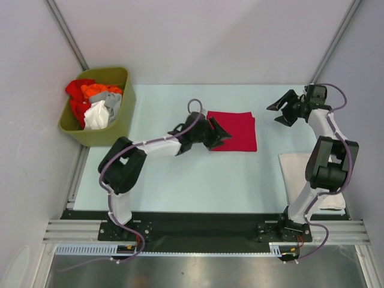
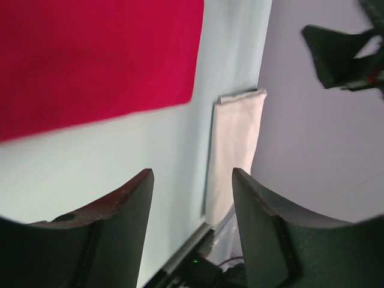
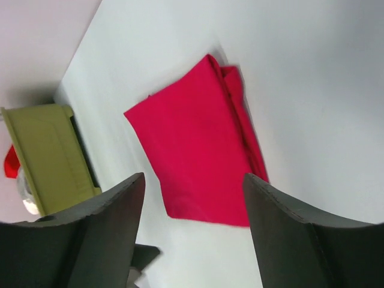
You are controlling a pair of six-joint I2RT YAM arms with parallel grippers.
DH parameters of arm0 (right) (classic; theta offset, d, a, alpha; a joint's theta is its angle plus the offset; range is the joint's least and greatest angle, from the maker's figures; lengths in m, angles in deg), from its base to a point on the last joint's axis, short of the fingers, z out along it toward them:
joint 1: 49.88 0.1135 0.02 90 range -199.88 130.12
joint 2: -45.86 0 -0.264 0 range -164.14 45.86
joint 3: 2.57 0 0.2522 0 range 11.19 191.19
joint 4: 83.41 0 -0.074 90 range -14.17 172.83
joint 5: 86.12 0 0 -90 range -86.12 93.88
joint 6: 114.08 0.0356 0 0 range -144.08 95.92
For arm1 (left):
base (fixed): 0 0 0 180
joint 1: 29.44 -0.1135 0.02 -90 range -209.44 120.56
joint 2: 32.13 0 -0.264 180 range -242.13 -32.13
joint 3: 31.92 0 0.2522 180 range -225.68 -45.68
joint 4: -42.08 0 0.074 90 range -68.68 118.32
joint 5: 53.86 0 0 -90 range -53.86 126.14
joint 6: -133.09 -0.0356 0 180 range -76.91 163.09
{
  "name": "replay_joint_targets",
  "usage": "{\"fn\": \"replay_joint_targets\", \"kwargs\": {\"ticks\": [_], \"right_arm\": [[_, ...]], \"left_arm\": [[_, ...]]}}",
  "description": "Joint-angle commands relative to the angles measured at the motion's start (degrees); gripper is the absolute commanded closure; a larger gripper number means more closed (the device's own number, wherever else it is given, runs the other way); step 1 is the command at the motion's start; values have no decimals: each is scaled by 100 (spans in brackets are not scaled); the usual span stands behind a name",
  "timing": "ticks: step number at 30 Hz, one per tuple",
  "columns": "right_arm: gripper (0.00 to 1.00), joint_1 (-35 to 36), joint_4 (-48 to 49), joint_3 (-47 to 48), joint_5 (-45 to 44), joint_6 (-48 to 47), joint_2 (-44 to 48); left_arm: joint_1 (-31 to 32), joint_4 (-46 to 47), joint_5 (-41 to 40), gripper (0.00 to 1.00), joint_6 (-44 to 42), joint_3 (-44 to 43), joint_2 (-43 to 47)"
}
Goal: Fold and stack the t-shirts
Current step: Neatly place the folded tshirt to the corner
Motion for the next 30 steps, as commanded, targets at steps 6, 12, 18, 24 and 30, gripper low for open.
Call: {"fn": "replay_joint_targets", "kwargs": {"ticks": [6, 12, 18, 24, 30], "right_arm": [[20, 45, -979, -123, -877, -420, 910], [14, 89, -1085, -70, -1201, -464, 1262], [11, 203, -1296, 158, -1474, -763, 1104], [5, 475, -1401, 387, -2141, -1246, 937], [4, 528, -1498, 703, -2257, -1466, 708]], "left_arm": [[1148, -310, -1810, 34, 2676, -1041, -1013], [1500, -486, -2575, 33, 3731, -1323, -1453], [1720, -469, -3156, 34, 4592, -1648, -1936], [1861, -662, -3648, 39, 5392, -2298, -2482], [1843, -1180, -3842, 45, 5525, -2633, -2666]]}}
